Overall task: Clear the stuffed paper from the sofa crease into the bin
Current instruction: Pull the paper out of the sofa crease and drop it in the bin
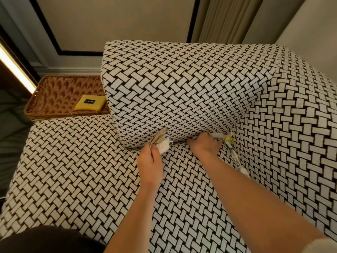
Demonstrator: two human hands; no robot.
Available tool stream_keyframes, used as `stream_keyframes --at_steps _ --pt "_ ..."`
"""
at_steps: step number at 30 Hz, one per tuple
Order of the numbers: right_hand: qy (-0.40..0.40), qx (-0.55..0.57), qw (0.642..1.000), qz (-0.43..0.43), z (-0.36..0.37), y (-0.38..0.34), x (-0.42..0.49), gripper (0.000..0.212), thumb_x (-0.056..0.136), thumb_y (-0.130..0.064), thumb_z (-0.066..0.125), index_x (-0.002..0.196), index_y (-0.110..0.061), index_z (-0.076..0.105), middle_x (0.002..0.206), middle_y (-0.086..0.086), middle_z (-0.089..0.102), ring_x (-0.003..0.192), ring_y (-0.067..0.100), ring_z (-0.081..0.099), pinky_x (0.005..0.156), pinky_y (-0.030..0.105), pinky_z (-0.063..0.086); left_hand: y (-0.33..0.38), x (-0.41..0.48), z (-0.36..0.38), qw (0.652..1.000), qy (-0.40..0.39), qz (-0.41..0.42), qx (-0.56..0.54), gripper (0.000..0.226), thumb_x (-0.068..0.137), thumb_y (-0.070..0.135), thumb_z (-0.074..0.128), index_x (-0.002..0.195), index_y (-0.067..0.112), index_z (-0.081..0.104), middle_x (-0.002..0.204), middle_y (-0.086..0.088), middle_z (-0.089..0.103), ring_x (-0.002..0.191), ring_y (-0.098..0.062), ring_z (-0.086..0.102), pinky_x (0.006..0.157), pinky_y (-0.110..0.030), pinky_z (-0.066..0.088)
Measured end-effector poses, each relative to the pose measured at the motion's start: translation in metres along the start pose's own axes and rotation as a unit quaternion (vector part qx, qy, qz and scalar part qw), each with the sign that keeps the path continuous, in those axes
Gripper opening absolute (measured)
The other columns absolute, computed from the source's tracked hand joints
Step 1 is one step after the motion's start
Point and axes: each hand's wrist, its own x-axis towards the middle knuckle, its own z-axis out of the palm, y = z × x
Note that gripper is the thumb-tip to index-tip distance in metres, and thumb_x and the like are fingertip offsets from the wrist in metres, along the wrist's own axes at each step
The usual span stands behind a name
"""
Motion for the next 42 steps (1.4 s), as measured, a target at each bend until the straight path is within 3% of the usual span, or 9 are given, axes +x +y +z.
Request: stream_keyframes --at_steps 8,12,17,20,25,30,33,37,42 --pt "0.017 -0.033 0.999 0.033 0.005 -0.003 0.004 0.018 0.091 -0.026 0.045 0.081 -0.015 0.054 0.093 0.006 0.067 0.079 0.021 0.056 0.09 0.034 0.036 0.006 0.004 -0.004 0.998 -0.029 -0.037 -0.044 0.025 0.098 0.015 0.037 0.11 0.008 0.058 0.081 -0.007 0.06 0.052 -0.011 0.048 0.039 -0.016 0.039" --pt "0.022 0.004 0.999 0.025 0.006 -0.001 0.004 0.014 0.089 -0.023 0.049 0.084 -0.013 0.057 0.093 0.008 0.067 0.087 0.024 0.06 0.094 0.035 0.035 0.012 0.004 -0.01 0.991 -0.048 -0.072 -0.103 0.031 0.098 0.014 0.036 0.121 0.003 0.055 0.11 -0.023 0.059 0.098 -0.047 0.053 0.078 -0.039 0.047" --pt "0.048 0.065 0.997 0.017 0.006 0.002 -0.001 0.016 0.09 -0.019 0.048 0.089 -0.01 0.062 0.093 0.011 0.066 0.088 0.028 0.058 0.092 0.033 0.034 0.007 0.01 -0.015 0.989 -0.076 -0.067 -0.105 0.031 0.099 0.015 0.036 0.121 0.01 0.056 0.093 -0.009 0.063 0.063 -0.008 0.051 0.046 -0.015 0.043" --pt "0.077 0.148 0.986 0.005 0.009 0.007 -0.004 0.023 0.094 -0.015 0.043 0.089 -0.005 0.063 0.09 0.016 0.067 0.082 0.031 0.058 0.091 0.036 0.042 0.005 0.012 -0.019 0.985 -0.085 -0.089 -0.118 0.029 0.099 0.016 0.036 0.119 0.012 0.057 0.086 0.0 0.061 0.069 -0.011 0.054 0.055 -0.015 0.045" --pt "0.115 0.183 0.971 -0.098 0.015 0.022 -0.014 0.021 0.094 -0.008 0.042 0.089 -0.004 0.062 0.093 0.012 0.064 0.077 0.025 0.055 0.082 0.039 0.045 0.003 0.011 -0.017 0.986 -0.105 -0.088 -0.091 0.029 0.098 0.017 0.038 0.12 0.012 0.056 0.088 0.001 0.062 0.078 -0.025 0.056 0.074 -0.043 0.05" --pt "0.127 0.146 0.971 -0.142 0.022 0.028 -0.035 0.023 0.096 -0.011 0.041 0.087 -0.005 0.061 0.085 0.006 0.06 0.071 0.02 0.055 0.081 0.038 0.044 0.004 0.0 -0.024 0.985 -0.114 -0.099 -0.083 0.029 0.099 0.019 0.035 0.118 0.013 0.056 0.083 -0.005 0.058 0.064 -0.016 0.045 0.055 -0.026 0.04" --pt "0.144 0.142 0.964 -0.175 0.025 0.035 -0.055 0.023 0.096 -0.01 0.041 0.078 -0.008 0.056 0.076 0.0 0.048 0.065 0.017 0.045 0.071 0.032 0.04 0.006 -0.007 -0.028 0.984 -0.098 -0.122 -0.088 0.029 0.099 0.019 0.036 0.119 0.01 0.054 0.085 -0.004 0.059 0.07 -0.018 0.048 0.06 -0.025 0.041" --pt "0.155 0.239 0.943 -0.172 0.026 0.04 -0.074 0.026 0.097 -0.02 0.035 0.075 -0.013 0.047 0.091 0.001 0.046 0.082 0.015 0.045 0.069 0.022 0.038 0.011 -0.019 -0.036 0.98 -0.082 -0.148 -0.11 0.023 0.098 0.016 0.036 0.116 0.016 0.052 0.077 -0.004 0.055 0.063 -0.015 0.047 0.056 -0.025 0.041" --pt "0.164 0.268 0.938 -0.145 0.029 0.041 -0.08 0.027 0.095 -0.03 0.04 0.108 -0.009 0.052 0.127 0.012 0.045 0.117 0.023 0.041 0.097 0.041 0.043 0.011 -0.038 -0.045 0.98 -0.091 -0.167 -0.064 0.029 0.098 0.019 0.036 0.121 0.009 0.051 0.08 -0.008 0.056 0.059 -0.012 0.045 0.05 -0.022 0.04"
